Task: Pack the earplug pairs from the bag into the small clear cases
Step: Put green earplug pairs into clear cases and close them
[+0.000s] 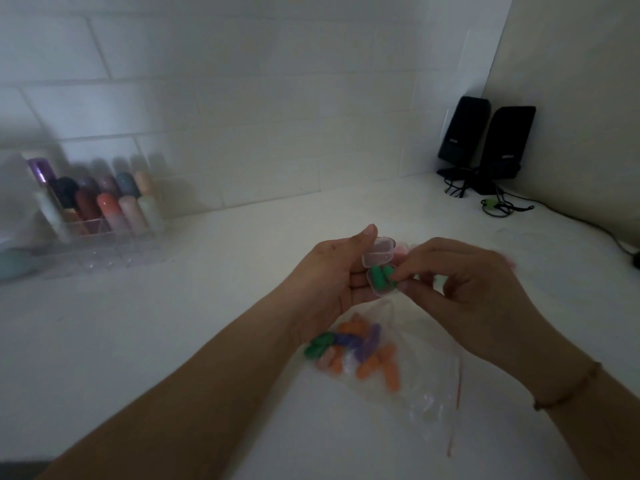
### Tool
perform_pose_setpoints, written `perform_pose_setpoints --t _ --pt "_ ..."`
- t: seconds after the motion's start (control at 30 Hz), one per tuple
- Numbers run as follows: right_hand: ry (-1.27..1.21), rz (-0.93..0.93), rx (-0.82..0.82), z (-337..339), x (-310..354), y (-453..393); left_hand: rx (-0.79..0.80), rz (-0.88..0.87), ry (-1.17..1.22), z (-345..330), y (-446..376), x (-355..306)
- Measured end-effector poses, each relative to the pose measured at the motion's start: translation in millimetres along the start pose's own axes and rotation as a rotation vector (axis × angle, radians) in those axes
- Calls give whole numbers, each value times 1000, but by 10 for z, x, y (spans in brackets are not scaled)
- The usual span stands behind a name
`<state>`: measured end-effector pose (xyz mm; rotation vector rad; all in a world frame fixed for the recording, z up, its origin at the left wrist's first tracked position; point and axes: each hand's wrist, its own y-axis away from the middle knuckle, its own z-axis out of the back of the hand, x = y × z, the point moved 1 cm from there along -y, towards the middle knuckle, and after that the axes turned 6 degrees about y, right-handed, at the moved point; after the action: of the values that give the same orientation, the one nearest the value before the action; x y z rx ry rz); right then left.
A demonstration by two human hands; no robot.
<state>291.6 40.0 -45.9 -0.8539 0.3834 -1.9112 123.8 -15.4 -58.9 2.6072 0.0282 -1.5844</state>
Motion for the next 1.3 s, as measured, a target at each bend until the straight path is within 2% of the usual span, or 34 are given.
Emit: perform_pose_setpoints --t 0.2,0.33,0.57,0.83,0.93,1.03,1.13,1.3 --pt "57 -10 30 -8 14 13 -11 10 -12 -19 17 6" --pt "37 21 -16 20 51 30 -18 13 -39 -32 35 -5" --pt "173 -32 101 -88 42 45 13 17 -37 -44 64 -10" --pt "163 -27 118 -46 51 44 3 18 -30 -43 54 -14" --pt "55 -85 16 60 17 24 -26 19 26 -41 30 -6" --pt "-140 -298 -135 126 -64 -16 -16 7 53 -18 30 -9" --pt "-205 -399 -56 52 -73 -25 53 -73 -104 -18 50 11" --pt "-106 -369 60 -30 22 3 83 -280 -463 -64 62 46"
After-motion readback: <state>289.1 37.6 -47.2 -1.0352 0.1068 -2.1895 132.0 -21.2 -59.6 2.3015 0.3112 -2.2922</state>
